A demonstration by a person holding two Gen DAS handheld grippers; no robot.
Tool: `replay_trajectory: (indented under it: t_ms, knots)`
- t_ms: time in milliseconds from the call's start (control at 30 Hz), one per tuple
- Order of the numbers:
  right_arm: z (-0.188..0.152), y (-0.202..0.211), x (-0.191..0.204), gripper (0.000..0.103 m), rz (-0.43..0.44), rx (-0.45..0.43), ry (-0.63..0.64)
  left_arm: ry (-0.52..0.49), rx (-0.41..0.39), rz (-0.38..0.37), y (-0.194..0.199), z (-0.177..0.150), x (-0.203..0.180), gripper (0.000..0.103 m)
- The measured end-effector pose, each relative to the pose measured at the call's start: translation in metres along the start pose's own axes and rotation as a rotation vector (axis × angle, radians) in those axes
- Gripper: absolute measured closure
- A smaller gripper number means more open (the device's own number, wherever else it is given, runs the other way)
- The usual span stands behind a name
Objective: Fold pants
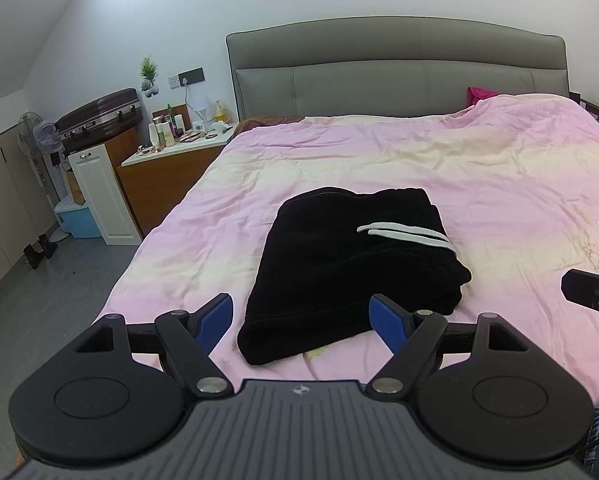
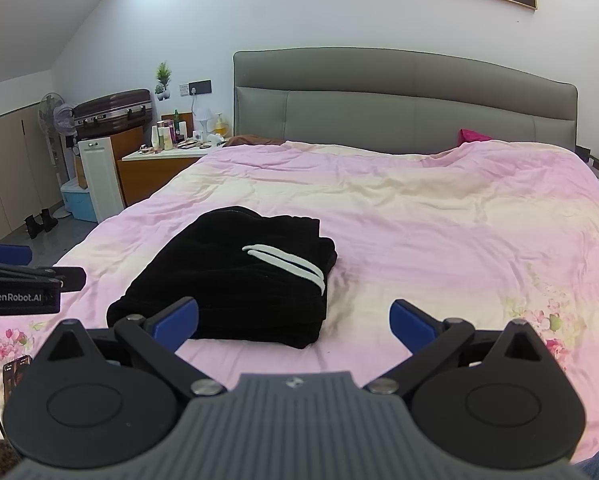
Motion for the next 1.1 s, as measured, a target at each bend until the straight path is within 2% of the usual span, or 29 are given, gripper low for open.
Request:
replay_trajectory:
  t_ms: [1100]
  knots:
    - [0.0007,0.0063,0.0037,0.005,0.001,-0.01,-0.002,-0.009,-0.004,-0.001,0.0031,0.0015,0.0024,0.012]
Point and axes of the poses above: each gripper's, at about its wrist camera, not at the fingertips, and y roughly against the way its jaws point, x to its left, z to its top, the point moved 10 cm from there along -y, roughly the way its jaws point, and after that the axes turned 1 degree about x, right-handed, at the moved point
